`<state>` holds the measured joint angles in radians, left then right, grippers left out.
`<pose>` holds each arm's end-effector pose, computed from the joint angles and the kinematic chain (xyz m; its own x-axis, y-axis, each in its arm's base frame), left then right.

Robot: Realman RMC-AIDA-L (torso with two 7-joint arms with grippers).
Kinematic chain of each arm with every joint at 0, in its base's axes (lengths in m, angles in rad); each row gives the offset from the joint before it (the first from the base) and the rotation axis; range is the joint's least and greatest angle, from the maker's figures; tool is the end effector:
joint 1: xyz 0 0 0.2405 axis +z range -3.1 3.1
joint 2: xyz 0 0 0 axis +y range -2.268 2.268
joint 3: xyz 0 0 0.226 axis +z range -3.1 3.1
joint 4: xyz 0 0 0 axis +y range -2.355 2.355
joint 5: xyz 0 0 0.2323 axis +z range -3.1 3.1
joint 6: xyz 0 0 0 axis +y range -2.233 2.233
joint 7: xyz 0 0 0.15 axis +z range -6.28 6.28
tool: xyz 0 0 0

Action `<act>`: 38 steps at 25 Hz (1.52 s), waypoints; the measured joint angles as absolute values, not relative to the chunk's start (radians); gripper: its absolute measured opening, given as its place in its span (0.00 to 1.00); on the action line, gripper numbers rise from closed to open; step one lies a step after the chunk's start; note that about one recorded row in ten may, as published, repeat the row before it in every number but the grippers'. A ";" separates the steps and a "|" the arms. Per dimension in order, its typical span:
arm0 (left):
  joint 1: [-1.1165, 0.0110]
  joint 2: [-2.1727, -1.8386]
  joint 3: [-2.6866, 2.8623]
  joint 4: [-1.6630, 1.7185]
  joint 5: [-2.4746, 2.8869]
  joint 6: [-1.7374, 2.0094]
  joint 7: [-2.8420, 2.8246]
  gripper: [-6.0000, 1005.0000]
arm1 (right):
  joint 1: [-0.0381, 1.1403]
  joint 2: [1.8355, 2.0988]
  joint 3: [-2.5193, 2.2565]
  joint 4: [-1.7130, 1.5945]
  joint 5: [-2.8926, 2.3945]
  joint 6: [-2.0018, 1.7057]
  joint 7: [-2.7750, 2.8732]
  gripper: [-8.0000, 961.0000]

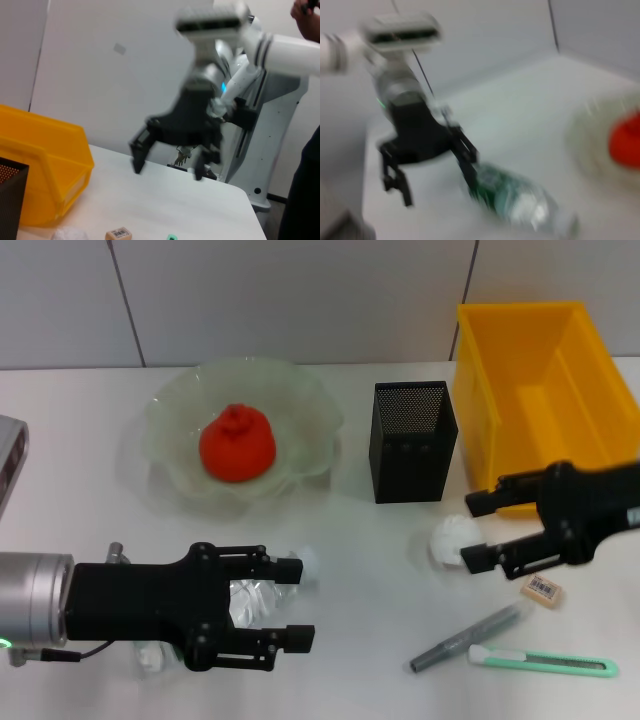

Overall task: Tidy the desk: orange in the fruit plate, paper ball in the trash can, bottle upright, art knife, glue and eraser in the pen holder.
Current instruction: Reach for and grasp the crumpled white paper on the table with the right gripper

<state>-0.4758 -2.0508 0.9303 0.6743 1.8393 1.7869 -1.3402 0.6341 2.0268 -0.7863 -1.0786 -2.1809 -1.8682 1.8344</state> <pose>-0.2239 0.2957 0.0024 0.8069 0.2709 0.5250 0.2584 -0.9610 0.0987 0.1801 0.3472 0.0759 0.9003 -0.3811 -0.2103 -0.3924 -0.9197 -0.0130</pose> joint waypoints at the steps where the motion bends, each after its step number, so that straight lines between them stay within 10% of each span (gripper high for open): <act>1: -0.476 -2.054 0.933 0.673 1.840 1.785 -1.336 0.74 | 0.634 2.027 -0.786 -1.079 -2.181 -1.868 1.834 0.76; 6: -0.478 -2.058 0.936 0.672 1.841 1.783 -1.334 0.74 | 0.821 2.007 -0.874 -1.122 -2.432 -1.906 2.089 0.76; 10: -0.478 -2.059 0.936 0.672 1.841 1.783 -1.334 0.74 | 0.880 2.055 -0.995 -1.132 -2.595 -1.841 2.132 0.76; 38: -0.497 -2.060 0.924 0.672 1.835 1.773 -1.342 0.74 | 0.827 2.082 -1.415 -1.012 -2.667 -1.380 2.106 0.74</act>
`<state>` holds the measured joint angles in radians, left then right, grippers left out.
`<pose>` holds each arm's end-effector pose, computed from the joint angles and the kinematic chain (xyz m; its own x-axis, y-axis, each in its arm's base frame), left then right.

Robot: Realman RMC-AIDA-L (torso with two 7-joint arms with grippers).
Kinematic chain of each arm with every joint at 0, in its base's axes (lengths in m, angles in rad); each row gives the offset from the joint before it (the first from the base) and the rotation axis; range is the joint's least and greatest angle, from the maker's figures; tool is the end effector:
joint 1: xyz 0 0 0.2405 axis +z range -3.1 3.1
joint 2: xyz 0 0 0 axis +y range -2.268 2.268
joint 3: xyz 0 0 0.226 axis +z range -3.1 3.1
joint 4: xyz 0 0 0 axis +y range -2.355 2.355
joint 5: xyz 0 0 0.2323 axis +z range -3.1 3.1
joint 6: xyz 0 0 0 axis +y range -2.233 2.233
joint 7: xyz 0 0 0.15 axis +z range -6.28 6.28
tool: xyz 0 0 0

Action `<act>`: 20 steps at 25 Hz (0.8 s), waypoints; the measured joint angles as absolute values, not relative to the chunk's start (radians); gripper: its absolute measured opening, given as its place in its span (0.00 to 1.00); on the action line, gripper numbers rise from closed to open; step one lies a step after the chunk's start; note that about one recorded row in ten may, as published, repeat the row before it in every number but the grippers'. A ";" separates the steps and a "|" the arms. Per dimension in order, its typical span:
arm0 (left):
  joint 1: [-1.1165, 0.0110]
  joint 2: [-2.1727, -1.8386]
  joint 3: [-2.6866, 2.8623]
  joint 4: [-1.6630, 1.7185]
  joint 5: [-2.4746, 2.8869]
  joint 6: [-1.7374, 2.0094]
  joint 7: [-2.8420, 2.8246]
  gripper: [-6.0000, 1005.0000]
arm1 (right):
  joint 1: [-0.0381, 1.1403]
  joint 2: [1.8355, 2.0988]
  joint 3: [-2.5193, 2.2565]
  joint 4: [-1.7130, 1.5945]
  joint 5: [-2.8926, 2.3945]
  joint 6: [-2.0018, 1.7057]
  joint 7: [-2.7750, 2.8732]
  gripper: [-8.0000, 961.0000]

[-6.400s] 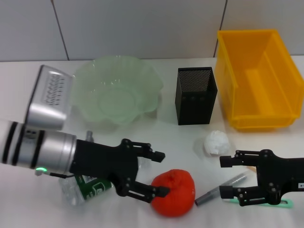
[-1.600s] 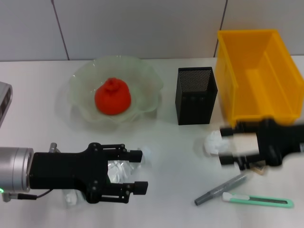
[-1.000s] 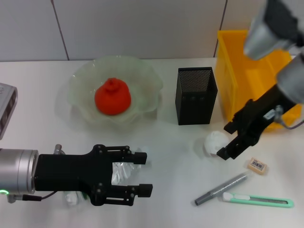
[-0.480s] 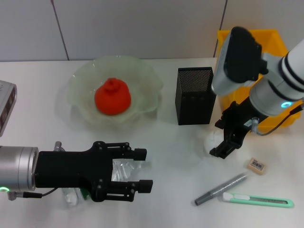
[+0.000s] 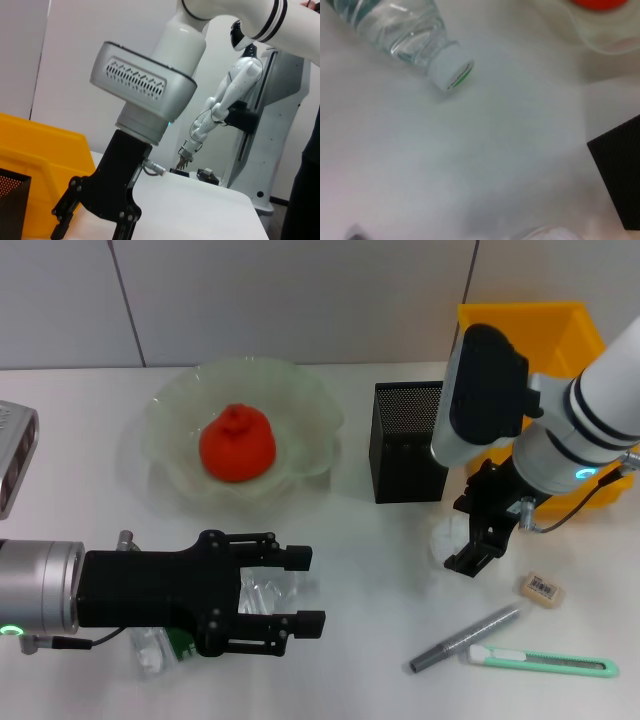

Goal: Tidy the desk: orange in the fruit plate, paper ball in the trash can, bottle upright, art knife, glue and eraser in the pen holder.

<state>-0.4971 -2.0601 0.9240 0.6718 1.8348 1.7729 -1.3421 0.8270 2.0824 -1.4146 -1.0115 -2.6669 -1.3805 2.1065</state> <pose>-0.2165 0.3017 -0.0003 0.8042 0.2589 0.5350 0.2500 -0.9640 0.0908 0.1486 0.3979 -0.0297 0.8597 -0.2218 0.4601 -0.0907 -0.9528 -0.2897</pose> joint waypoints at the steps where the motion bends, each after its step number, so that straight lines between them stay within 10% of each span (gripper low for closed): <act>1: -0.498 -2.060 0.924 0.672 1.835 1.773 -1.342 0.74 | 0.828 2.082 -1.422 -1.005 -2.668 -1.374 2.107 0.74; 20: -0.502 -2.060 0.914 0.672 1.823 1.775 -1.347 0.74 | 0.825 2.084 -1.469 -0.976 -2.668 -1.316 2.109 0.74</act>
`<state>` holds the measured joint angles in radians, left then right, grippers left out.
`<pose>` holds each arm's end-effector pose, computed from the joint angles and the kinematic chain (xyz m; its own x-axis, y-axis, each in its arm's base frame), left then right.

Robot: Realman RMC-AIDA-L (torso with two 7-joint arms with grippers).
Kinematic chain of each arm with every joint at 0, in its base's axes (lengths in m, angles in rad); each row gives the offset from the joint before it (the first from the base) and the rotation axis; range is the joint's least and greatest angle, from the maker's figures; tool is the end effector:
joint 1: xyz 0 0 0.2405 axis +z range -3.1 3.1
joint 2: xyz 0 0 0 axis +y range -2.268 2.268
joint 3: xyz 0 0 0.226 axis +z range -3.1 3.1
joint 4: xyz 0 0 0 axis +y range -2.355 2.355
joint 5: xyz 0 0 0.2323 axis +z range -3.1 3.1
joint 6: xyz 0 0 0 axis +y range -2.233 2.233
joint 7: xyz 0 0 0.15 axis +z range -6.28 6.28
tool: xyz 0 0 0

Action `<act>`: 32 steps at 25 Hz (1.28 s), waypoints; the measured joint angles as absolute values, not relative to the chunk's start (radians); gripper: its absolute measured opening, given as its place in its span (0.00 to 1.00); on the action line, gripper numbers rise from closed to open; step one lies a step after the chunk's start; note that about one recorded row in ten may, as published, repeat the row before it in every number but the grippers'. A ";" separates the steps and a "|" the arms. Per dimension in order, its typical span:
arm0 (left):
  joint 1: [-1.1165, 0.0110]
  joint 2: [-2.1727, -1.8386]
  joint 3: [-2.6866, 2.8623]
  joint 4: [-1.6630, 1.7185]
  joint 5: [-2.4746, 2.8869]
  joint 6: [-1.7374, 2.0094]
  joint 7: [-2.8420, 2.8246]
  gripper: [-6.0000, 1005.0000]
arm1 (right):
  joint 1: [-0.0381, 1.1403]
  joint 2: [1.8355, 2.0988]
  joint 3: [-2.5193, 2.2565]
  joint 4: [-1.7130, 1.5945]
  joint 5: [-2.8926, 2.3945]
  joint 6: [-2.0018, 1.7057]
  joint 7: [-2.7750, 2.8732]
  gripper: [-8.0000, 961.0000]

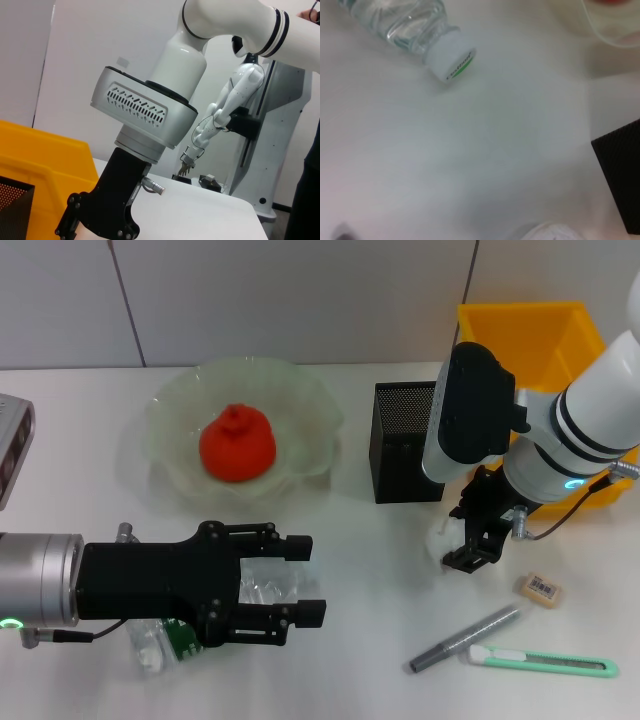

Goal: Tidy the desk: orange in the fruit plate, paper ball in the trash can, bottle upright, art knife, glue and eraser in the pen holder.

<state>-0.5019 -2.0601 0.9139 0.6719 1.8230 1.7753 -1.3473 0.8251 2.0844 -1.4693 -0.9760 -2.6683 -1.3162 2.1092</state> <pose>-0.2140 0.3041 0.0022 0.7948 0.2565 0.5500 0.2519 -0.9640 0.0855 0.1539 0.3984 -0.0415 0.8541 -0.1992 0.4804 -0.0571 -0.9541 -0.2940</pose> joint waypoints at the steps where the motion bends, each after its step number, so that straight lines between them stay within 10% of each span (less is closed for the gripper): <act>1: -0.502 -2.060 0.914 0.672 1.823 1.776 -1.348 0.74 | 0.824 2.084 -1.469 -0.980 -2.666 -1.317 2.109 0.73; 6: -0.501 -2.060 0.914 0.672 1.823 1.776 -1.348 0.74 | 0.820 2.085 -1.440 -1.066 -2.588 -1.403 2.122 0.59; 32: -0.501 -2.059 0.914 0.672 1.824 1.778 -1.348 0.74 | 0.782 2.009 -0.653 -1.200 -2.560 -1.457 2.211 0.60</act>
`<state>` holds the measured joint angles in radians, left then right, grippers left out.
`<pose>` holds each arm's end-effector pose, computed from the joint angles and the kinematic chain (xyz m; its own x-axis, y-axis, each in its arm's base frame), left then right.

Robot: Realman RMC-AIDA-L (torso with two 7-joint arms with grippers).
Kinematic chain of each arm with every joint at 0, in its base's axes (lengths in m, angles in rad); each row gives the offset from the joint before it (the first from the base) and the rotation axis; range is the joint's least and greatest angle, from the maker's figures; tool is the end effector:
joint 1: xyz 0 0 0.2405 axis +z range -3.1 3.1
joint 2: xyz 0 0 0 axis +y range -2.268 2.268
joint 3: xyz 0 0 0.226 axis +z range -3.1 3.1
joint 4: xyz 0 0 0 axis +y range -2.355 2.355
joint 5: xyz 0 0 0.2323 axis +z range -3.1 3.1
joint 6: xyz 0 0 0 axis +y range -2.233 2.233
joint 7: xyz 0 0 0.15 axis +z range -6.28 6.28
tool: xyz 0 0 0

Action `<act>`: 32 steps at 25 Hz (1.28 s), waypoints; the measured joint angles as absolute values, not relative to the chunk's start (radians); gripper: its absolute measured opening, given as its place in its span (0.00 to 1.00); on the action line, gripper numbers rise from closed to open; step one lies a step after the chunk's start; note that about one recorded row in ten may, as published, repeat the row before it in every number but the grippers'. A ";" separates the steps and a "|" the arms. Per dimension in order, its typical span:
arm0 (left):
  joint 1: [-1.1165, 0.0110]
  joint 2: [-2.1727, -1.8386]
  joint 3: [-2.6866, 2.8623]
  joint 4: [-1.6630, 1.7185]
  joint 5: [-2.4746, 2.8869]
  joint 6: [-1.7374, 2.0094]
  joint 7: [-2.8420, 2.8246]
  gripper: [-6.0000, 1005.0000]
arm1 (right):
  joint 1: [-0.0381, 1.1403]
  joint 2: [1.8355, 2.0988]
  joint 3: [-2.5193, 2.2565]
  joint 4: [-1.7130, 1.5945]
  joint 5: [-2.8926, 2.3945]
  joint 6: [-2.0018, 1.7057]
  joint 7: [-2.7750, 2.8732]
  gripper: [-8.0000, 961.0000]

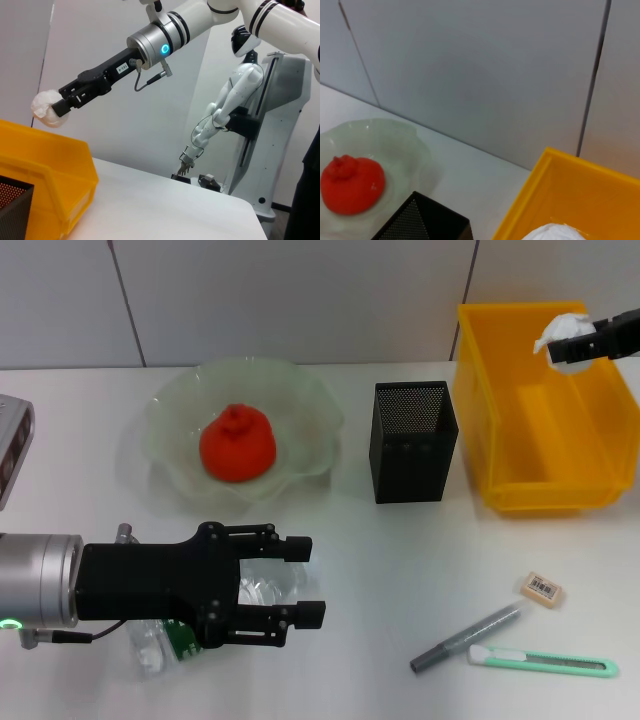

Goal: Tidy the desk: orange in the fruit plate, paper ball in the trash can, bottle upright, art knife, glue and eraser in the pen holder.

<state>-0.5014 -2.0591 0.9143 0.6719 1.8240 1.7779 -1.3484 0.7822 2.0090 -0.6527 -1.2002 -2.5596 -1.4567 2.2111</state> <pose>-0.2143 0.3037 0.0024 0.7952 0.2579 0.5488 0.2518 -0.9638 0.0881 0.1815 0.4325 0.1468 0.7683 -0.5730 -0.2854 -0.6212 -0.5597 -0.5484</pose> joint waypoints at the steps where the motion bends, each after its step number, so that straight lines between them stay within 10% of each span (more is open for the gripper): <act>1: -0.501 -2.059 0.914 0.672 1.824 1.778 -1.348 0.74 | 0.782 2.009 -0.653 -1.200 -2.560 -1.457 2.211 0.60; 17: -0.504 -2.054 0.914 0.672 1.824 1.778 -1.348 0.74 | 0.637 2.026 -0.628 -1.160 -2.150 -1.343 1.995 0.88; 27: -0.512 -2.052 0.915 0.672 1.828 1.776 -1.344 0.74 | 0.495 1.931 -0.639 -0.662 -1.628 -1.759 1.428 0.87; 32: -0.514 -2.052 0.921 0.672 1.831 1.773 -1.347 0.74 | 0.459 1.936 -0.640 -0.635 -1.833 -1.825 1.336 0.87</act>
<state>-0.5137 -2.0522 0.9207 0.6719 1.8311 1.7735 -1.3471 0.4595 1.9365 -0.6400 -0.6346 -1.8333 -1.8251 1.3355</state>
